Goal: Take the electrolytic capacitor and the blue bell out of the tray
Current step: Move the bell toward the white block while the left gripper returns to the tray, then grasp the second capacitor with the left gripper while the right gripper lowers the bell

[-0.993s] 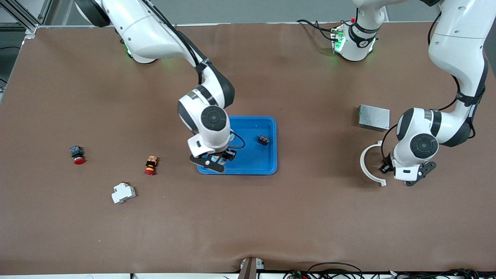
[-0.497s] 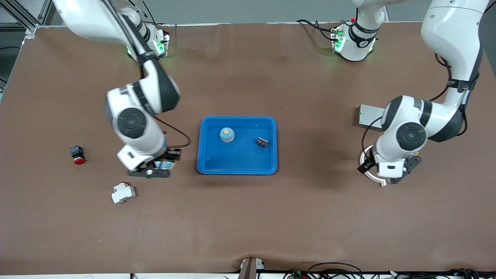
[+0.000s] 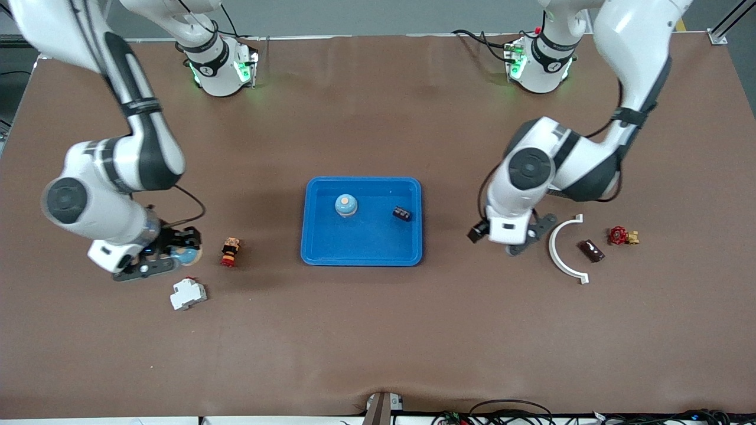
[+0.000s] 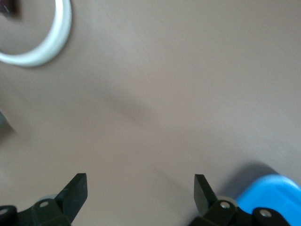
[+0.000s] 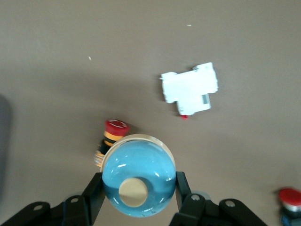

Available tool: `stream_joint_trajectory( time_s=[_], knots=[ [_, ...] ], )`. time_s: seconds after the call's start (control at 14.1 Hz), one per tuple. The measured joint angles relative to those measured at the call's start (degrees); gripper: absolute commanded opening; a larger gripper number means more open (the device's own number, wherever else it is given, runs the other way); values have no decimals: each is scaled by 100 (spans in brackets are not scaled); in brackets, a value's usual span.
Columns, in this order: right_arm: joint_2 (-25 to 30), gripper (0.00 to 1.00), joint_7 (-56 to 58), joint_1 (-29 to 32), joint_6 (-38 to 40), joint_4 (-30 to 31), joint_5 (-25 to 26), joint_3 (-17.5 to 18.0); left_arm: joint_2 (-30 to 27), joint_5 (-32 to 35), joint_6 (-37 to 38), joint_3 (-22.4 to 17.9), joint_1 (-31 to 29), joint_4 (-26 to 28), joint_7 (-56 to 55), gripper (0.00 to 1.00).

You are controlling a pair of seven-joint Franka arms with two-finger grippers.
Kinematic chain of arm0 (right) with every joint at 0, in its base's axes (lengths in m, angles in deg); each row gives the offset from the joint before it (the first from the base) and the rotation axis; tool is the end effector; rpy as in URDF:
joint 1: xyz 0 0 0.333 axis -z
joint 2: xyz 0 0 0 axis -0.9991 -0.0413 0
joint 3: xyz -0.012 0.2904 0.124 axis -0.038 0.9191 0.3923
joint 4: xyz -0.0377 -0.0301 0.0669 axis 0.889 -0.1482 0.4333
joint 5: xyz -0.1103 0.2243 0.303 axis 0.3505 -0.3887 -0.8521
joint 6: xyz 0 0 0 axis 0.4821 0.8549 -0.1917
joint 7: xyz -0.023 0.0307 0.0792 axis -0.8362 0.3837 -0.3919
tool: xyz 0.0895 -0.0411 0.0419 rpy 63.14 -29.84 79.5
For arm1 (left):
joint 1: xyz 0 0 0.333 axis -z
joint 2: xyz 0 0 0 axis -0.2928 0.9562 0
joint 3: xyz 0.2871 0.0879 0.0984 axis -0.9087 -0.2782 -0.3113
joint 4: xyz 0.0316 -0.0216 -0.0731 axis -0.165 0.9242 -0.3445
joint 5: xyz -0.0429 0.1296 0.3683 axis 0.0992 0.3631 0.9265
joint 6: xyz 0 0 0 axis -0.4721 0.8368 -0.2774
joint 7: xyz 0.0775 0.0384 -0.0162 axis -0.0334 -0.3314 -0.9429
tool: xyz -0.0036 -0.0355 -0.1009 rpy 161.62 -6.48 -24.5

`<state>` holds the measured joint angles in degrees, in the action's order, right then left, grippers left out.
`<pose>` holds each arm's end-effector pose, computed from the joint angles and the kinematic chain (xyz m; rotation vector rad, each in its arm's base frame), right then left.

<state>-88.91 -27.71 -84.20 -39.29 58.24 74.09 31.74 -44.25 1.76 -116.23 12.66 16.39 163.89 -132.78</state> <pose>0.6392 0.0017 0.3296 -3.0363 -0.4173 0.0451 0.5594 -0.3107 0.3146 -2.9018 -0.9816 0.0110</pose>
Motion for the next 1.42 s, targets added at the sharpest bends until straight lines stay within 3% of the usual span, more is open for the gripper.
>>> stream_joint_trajectory(
  time_s=[0.21,0.28,0.5,0.64,0.71,0.85,0.92,0.99,1.42],
  knots=[
    [-406,0,1527,771,-310,-52,-220,-11,385,1,-211,-1,602,-218,-638,99],
    [-626,0,1909,917,-416,-159,-220,-14,544,10,-388,-8,790,-265,-849,88],
    [-1522,0,2680,1182,-532,-964,-150,-35,1027,139,-980,-40,1246,-342,-1583,78],
    [-2114,0,2791,1231,-547,-1654,179,-54,1316,454,-1282,-107,1458,-410,-2118,71],
    [-2335,0,2800,1230,-547,-1928,288,-55,1451,569,-1331,-170,1576,-476,-2337,63],
    [-2638,0,2861,1230,-546,-2310,365,-58,1681,646,-1354,-385,1873,-626,-2586,38],
    [-2752,0,2920,1230,-545,-2454,367,-64,1754,648,-1358,-549,2059,-683,-2656,10],
    [-2841,0,2947,1230,-542,-2577,371,-77,1800,649,-1361,-711,2233,-720,-2696,0],
    [-3009,0,3014,1231,-518,-2790,384,-137,1677,660,-1184,-885,2329,-1091,-2744,0]
  ],
)
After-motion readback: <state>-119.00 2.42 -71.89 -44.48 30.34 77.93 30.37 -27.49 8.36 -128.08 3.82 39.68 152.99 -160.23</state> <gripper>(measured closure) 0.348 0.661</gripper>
